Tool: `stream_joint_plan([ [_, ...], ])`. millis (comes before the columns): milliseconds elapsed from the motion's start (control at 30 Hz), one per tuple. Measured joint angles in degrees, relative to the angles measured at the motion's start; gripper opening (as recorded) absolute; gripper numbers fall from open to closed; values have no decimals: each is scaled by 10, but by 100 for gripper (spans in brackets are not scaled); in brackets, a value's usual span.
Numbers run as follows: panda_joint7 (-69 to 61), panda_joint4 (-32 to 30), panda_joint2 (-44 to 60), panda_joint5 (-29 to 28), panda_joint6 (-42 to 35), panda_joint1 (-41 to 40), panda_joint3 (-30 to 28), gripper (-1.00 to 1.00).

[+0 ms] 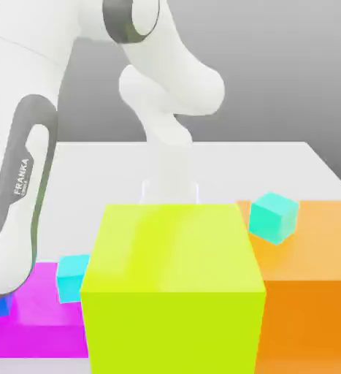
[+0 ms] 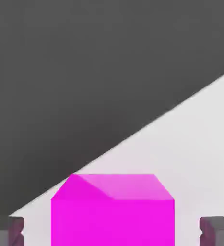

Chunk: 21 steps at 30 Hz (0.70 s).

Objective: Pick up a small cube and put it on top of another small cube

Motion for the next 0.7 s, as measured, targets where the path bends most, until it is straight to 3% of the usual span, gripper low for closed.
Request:
stream_joint_plan([
  [133,-1,0,-1,1,-1,0,0,-100],
  [267,14,-23,-71,-11,-49,14,-16,-100],
  [500,158,-142,-217,-9,-74,72,-39,-100],
  [700,321,-250,-345,-50,-87,111,-44,-100],
])
